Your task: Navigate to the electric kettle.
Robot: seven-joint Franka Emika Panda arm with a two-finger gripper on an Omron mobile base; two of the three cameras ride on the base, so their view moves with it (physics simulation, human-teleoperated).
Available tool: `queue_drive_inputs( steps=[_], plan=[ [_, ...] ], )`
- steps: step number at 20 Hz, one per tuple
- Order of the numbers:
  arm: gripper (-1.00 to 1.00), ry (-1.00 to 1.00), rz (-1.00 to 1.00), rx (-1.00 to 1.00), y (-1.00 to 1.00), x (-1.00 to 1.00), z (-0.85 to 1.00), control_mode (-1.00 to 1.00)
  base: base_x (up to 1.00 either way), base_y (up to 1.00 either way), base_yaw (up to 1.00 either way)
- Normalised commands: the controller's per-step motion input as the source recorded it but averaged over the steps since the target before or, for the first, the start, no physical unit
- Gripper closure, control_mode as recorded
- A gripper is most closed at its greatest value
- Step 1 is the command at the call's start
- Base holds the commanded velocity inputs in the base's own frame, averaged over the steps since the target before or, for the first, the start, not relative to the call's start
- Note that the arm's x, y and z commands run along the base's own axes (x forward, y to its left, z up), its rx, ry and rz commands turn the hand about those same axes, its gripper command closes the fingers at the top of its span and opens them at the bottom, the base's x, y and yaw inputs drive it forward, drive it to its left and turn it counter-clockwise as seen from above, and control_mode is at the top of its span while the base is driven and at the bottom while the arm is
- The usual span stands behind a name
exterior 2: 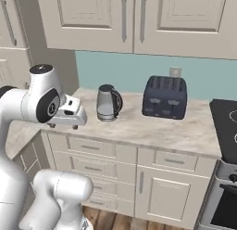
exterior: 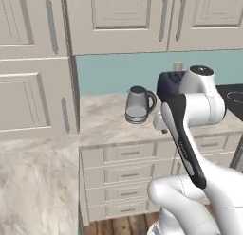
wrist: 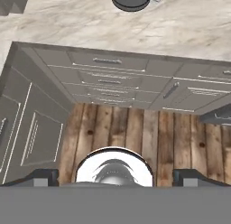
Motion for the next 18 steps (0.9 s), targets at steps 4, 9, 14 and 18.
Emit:
queue_drive_inputs(
  steps=[4,9,14,18],
  plan=[
    [-1.00,0.00,0.00,0.00,0.00,0.00,0.00,1.00,0.74,0.00,-0.09],
    [-1.00,0.00,0.00,0.00,0.00,0.00,0.00,1.00,0.65,0.00,-0.07],
    [-1.00,0.00,0.00,0.00,0.00,0.00,0.00,1.00,0.10,0.00,-0.07],
    [-1.00,0.00,0.00,0.00,0.00,0.00,0.00,1.00,0.00,0.00,-0.10]
  ],
)
